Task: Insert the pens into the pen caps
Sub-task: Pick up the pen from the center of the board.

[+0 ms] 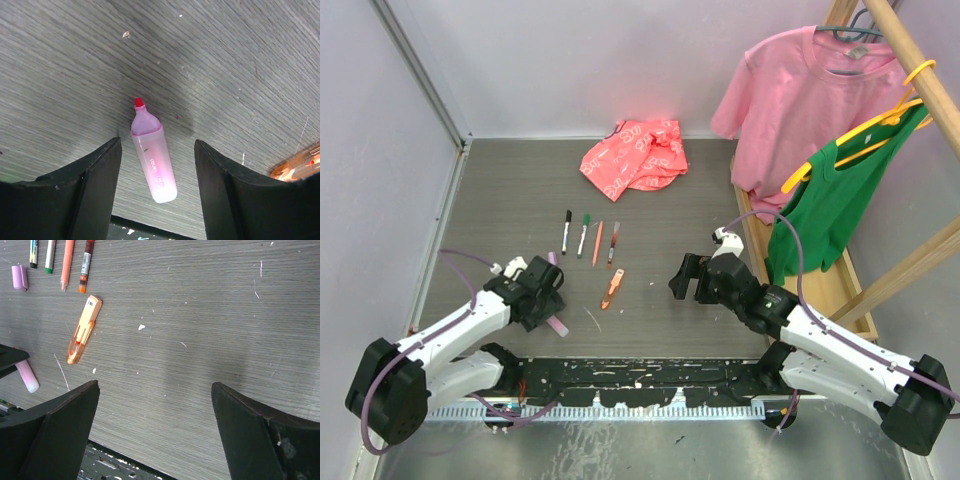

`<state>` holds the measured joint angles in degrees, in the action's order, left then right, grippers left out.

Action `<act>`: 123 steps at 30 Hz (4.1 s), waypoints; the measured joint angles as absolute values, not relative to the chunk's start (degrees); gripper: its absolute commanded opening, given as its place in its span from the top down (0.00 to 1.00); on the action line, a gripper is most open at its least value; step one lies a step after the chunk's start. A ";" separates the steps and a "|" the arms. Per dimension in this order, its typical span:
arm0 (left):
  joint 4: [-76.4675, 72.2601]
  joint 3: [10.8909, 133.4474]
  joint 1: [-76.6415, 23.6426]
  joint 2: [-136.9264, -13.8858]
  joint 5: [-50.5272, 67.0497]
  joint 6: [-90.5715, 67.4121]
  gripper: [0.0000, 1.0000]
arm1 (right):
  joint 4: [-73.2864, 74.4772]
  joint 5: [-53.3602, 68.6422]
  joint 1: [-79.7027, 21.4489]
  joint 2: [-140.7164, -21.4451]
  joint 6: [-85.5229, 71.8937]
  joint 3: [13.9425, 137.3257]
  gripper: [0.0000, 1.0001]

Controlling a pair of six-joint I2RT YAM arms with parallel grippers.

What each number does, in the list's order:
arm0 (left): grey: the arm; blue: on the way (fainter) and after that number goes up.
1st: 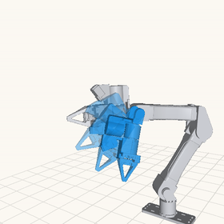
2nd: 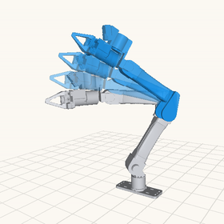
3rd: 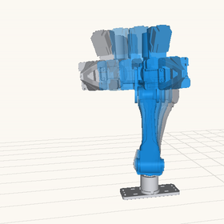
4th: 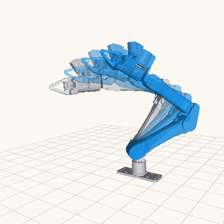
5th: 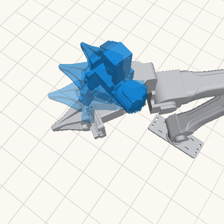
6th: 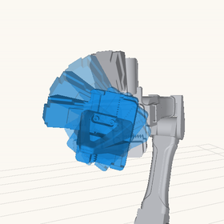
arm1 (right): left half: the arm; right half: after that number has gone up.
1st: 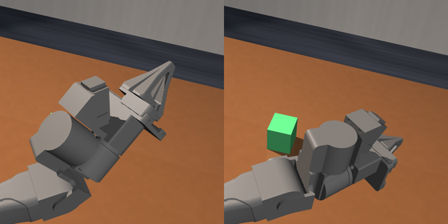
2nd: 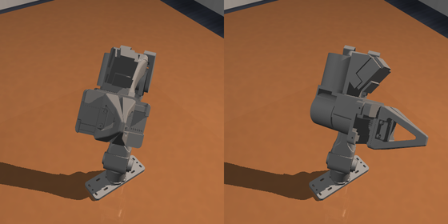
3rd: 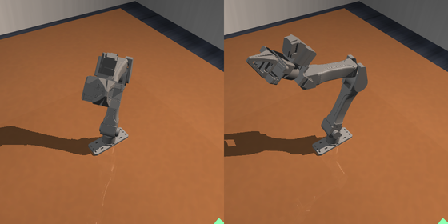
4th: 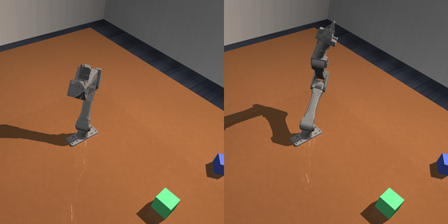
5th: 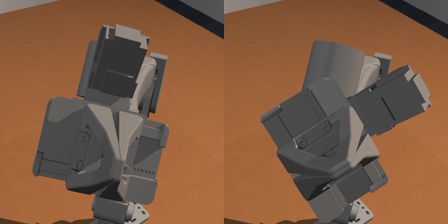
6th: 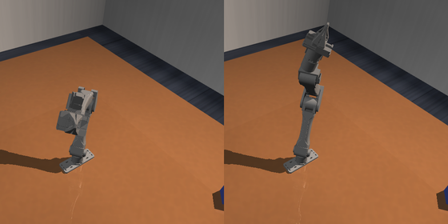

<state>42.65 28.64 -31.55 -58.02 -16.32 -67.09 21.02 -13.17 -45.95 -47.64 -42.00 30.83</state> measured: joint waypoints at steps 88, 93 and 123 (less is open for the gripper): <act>15.14 49.25 -51.37 -47.72 -14.74 -53.08 0.86 | 0.43 -8.36 -62.83 -65.17 -37.10 52.23 0.69; 15.05 49.25 -51.37 -47.66 -14.74 -52.82 0.79 | 0.36 -8.29 -62.78 -66.08 -37.69 52.23 0.82; 35.94 63.35 -42.33 -52.27 -16.58 -28.69 0.02 | 6.50 -15.20 -62.78 -53.30 -36.38 45.82 1.00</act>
